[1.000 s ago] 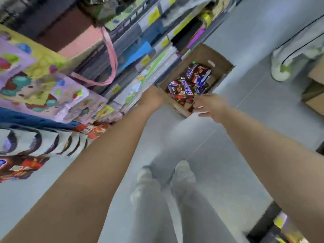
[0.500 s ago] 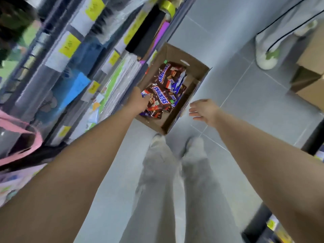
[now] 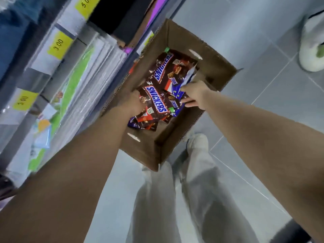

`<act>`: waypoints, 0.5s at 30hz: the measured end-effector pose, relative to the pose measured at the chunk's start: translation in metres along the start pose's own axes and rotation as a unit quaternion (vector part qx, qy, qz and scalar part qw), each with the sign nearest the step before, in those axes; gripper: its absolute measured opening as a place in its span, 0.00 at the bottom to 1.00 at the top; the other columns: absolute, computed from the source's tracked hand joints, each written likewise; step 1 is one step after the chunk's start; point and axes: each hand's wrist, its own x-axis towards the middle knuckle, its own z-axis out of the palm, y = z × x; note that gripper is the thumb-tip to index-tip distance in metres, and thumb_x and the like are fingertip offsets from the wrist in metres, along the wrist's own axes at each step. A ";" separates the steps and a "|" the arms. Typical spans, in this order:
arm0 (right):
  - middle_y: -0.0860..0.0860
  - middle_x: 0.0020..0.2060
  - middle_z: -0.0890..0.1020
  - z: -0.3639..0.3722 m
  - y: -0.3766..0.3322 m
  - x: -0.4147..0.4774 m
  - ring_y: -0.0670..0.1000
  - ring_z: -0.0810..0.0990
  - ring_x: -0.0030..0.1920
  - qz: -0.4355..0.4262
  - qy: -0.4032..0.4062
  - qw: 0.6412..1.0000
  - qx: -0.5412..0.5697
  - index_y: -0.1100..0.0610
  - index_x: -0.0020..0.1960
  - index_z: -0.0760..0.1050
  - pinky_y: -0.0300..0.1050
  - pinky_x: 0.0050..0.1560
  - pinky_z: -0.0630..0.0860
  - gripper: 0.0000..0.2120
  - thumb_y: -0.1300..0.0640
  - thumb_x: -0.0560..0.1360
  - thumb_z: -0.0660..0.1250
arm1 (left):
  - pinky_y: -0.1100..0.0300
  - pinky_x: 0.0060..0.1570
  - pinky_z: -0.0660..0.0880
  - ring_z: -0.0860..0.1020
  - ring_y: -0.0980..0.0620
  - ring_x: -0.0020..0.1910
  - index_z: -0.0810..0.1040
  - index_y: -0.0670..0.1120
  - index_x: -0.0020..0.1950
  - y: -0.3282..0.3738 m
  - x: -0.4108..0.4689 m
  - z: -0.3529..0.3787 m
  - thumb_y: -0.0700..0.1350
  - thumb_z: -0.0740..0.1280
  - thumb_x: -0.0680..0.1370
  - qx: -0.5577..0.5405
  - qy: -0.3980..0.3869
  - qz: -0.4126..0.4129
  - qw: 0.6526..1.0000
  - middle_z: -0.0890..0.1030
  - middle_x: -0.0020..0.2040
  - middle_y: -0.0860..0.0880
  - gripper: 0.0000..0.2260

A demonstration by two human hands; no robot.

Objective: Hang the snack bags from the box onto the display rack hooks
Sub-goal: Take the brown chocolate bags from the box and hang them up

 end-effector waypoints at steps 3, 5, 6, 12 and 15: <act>0.55 0.47 0.79 0.007 -0.013 0.054 0.52 0.79 0.52 -0.007 0.059 0.997 -0.046 0.62 0.62 0.69 0.46 0.56 0.77 0.13 0.58 0.81 0.54 | 0.49 0.57 0.75 0.77 0.44 0.55 0.74 0.49 0.59 -0.026 0.051 0.013 0.61 0.66 0.67 0.026 0.015 0.001 1.000 0.78 0.59 0.45 0.25; 0.56 0.55 0.79 0.010 -0.020 0.082 0.54 0.79 0.56 -0.066 0.107 0.979 -0.158 0.61 0.60 0.70 0.42 0.55 0.76 0.11 0.58 0.80 0.56 | 0.49 0.60 0.73 0.76 0.43 0.58 0.72 0.48 0.64 -0.021 0.056 0.010 0.55 0.70 0.70 0.011 0.011 -0.001 1.000 0.76 0.62 0.44 0.25; 0.55 0.57 0.78 0.013 -0.022 0.096 0.55 0.78 0.58 -0.113 0.144 0.953 -0.243 0.60 0.61 0.71 0.41 0.51 0.74 0.13 0.57 0.79 0.58 | 0.51 0.62 0.72 0.75 0.42 0.60 0.69 0.46 0.68 -0.021 0.064 0.012 0.51 0.70 0.72 0.005 0.004 -0.005 1.000 0.75 0.64 0.43 0.26; 0.57 0.72 0.61 0.026 -0.044 0.165 0.60 0.61 0.71 -0.247 0.167 0.812 -0.501 0.54 0.74 0.58 0.56 0.71 0.57 0.29 0.48 0.76 0.61 | 0.55 0.66 0.64 0.66 0.43 0.69 0.58 0.45 0.75 -0.029 0.127 0.035 0.48 0.70 0.75 -0.005 -0.016 0.015 1.000 0.65 0.72 0.42 0.33; 0.54 0.76 0.41 0.021 -0.040 0.194 0.63 0.55 0.74 -0.178 0.162 0.864 -0.442 0.54 0.77 0.41 0.53 0.73 0.55 0.43 0.47 0.74 0.66 | 0.50 0.72 0.59 0.61 0.42 0.73 0.50 0.49 0.77 -0.036 0.143 0.052 0.57 0.70 0.72 0.021 -0.023 0.005 0.999 0.62 0.74 0.43 0.41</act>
